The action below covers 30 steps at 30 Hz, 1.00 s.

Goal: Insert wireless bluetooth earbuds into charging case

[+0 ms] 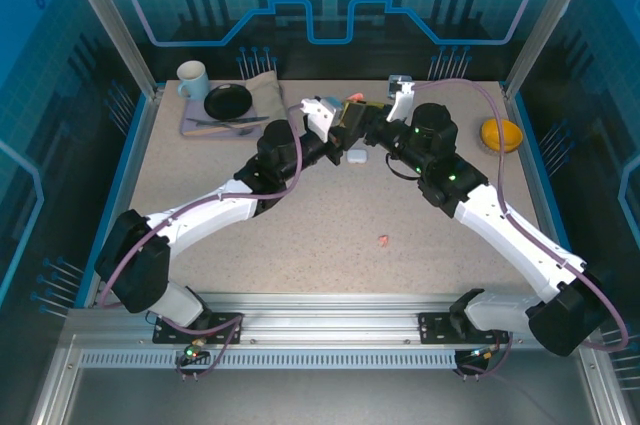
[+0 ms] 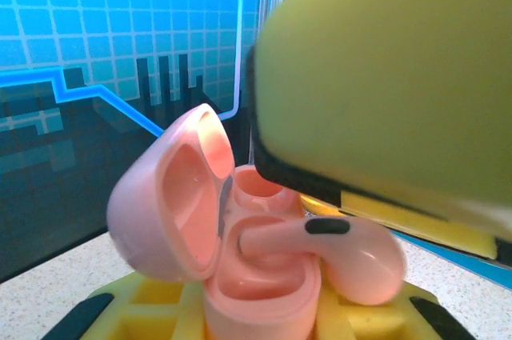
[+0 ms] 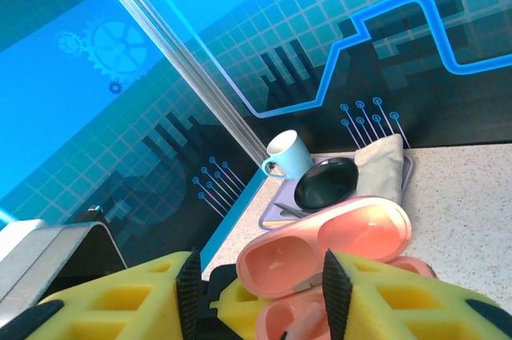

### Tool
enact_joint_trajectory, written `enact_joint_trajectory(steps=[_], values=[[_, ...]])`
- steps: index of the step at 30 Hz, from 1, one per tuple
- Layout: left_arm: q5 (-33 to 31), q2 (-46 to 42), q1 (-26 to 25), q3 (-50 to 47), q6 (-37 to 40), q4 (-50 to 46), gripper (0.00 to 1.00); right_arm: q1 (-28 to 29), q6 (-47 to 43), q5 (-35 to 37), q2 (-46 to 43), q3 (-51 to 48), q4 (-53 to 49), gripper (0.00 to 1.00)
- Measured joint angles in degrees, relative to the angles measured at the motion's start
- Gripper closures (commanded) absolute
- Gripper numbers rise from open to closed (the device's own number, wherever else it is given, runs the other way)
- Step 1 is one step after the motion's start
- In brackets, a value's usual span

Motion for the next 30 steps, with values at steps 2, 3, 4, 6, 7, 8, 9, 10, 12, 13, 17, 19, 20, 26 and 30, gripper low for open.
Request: enact_joint_trajectory(steps=[2, 3, 4, 6, 7, 8, 9, 10, 12, 13, 17, 19, 20, 26, 30], values=[[0.0, 0.0, 0.0, -0.81, -0.42, 1.11, 1.0, 0.0, 0.17, -0.02, 0.15, 0.0, -0.13, 0.5], [0.02, -0.02, 0.0, -1.38, -0.63, 1.64, 1.0, 0.0, 0.24, 0.0, 0.17, 0.0, -0.28, 0.49], [0.04, -0.02, 0.0, -1.92, -0.85, 2.23, 1.0, -0.04, 0.39, 0.0, 0.2, 0.0, -0.42, 0.49], [0.04, -0.07, 0.0, -3.1, -1.64, 2.91, 1.0, -0.15, 0.61, 0.02, 0.24, 0.0, -0.59, 0.49], [0.02, -0.07, 0.0, -3.65, -1.88, 3.23, 1.0, -0.24, 0.63, 0.02, 0.26, 0.0, -0.68, 0.49], [0.02, -0.07, 0.0, -4.28, -2.14, 3.67, 1.0, -0.28, 0.72, 0.02, 0.28, 0.0, -0.85, 0.49], [0.02, -0.07, 0.0, -4.96, -2.58, 4.13, 1.0, -0.37, 0.87, 0.04, 0.33, 0.0, -1.01, 0.49], [0.0, -0.11, 0.0, -5.49, -2.97, 4.55, 1.0, -0.39, 1.07, 0.04, 0.42, -0.02, -1.09, 0.49], [0.0, -0.24, 0.02, -7.06, -3.41, 5.4, 1.0, -0.42, 1.73, 0.02, 0.48, -0.5, -1.05, 0.49], [0.0, -0.37, 0.11, -7.85, -3.48, 5.6, 1.0, -0.44, 2.14, 0.02, 0.46, -1.03, -0.9, 0.49], [0.0, -1.4, 0.11, -12.52, -4.07, 7.06, 1.0, -0.46, 3.69, 0.09, 0.24, -5.33, -0.96, 0.49], [-0.02, -2.08, 0.11, -15.3, -4.44, 7.76, 1.0, -0.46, 4.2, 0.31, 0.09, -7.39, -1.73, 0.49], [-0.04, -2.43, 0.11, -16.72, -4.46, 8.04, 1.0, -0.48, 4.42, 0.46, -0.11, -8.28, -2.16, 0.5], [-0.22, -3.78, 0.15, -22.56, -4.66, 8.85, 1.0, -0.46, 5.77, 0.74, -3.48, -12.9, -4.26, 0.53], [-0.22, -4.74, 0.15, -24.5, -4.81, 9.49, 1.0, -0.17, 7.63, 1.14, -6.14, -15.76, -5.44, 0.53]])
